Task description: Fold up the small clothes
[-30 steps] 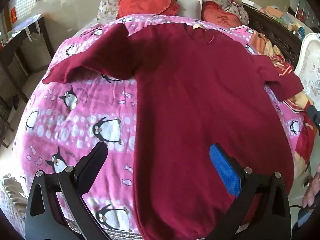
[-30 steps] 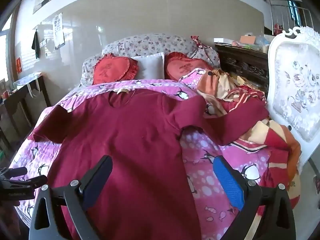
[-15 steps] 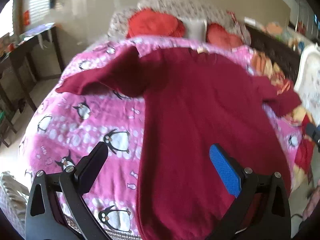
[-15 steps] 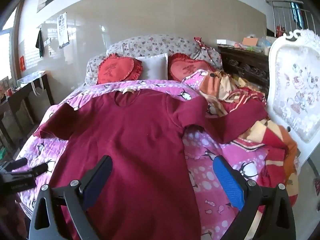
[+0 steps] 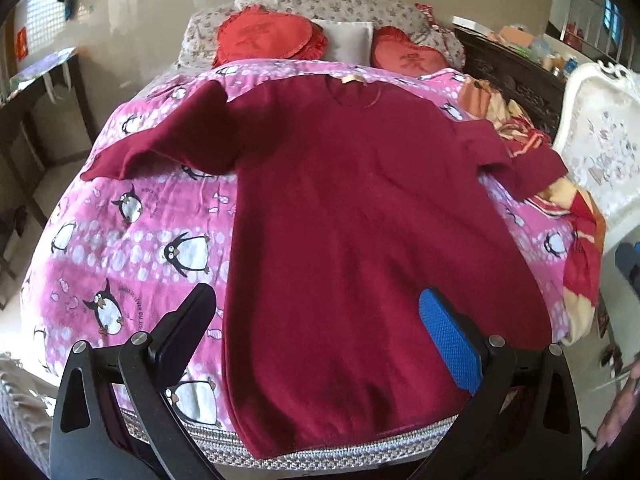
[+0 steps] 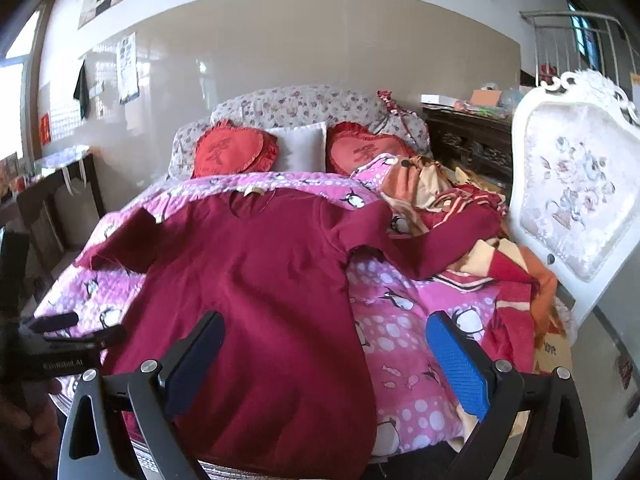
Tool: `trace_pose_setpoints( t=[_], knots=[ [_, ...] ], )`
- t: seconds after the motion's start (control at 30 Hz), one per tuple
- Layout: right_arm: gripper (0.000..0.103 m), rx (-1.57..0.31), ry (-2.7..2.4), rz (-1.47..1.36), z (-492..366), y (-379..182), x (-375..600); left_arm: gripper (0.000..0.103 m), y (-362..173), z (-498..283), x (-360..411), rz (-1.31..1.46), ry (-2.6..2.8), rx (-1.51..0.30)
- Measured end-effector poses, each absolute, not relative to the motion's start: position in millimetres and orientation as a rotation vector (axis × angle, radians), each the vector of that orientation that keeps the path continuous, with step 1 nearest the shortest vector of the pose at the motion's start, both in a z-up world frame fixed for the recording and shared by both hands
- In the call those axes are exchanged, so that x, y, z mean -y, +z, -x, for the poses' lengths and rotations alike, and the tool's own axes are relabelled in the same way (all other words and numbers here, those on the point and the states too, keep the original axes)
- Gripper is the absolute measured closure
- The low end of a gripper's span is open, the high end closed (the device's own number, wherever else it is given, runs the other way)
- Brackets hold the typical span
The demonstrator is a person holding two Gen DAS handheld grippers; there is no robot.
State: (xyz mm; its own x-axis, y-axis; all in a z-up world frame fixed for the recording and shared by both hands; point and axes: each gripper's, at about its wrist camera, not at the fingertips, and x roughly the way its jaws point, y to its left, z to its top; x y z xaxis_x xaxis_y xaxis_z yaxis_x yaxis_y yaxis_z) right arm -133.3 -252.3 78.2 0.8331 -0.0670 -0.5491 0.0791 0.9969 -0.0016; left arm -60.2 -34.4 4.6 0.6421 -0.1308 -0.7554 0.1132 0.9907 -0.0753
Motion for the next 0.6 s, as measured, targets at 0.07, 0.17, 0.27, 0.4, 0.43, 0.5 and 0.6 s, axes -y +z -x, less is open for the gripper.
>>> trace_pose_setpoints(
  t=[0.07, 0.17, 0.27, 0.4, 0.43, 0.5, 0.6],
  knots=[
    [0.003, -0.58, -0.081, -0.044, 136, 79, 256, 0.001, 3, 65, 34, 0.037, -0.165, -0.863],
    [0.003, -0.581, -0.072, -0.067, 142, 78, 257, 0.001, 3, 68, 37, 0.049, -0.198, -0.876],
    [0.003, -0.574, -0.061, -0.059, 143, 78, 256, 0.001, 3, 71, 41, 0.044, -0.218, -0.881],
    [0.003, -0.577, -0.029, -0.059, 131, 76, 253, 0.001, 3, 78, 34, 0.014, -0.188, -0.887],
    [0.003, -0.579, -0.016, -0.056, 124, 75, 251, 0.001, 3, 81, 31, 0.012, -0.182, -0.884],
    [0.003, -0.592, 0.012, -0.054, 101, 74, 247, 0.001, 2, 86, 20, 0.017, -0.15, -0.875],
    [0.003, -0.599, 0.061, -0.102, 61, 70, 249, 0.001, -2, 84, 3, 0.073, -0.081, -0.892]
  ],
)
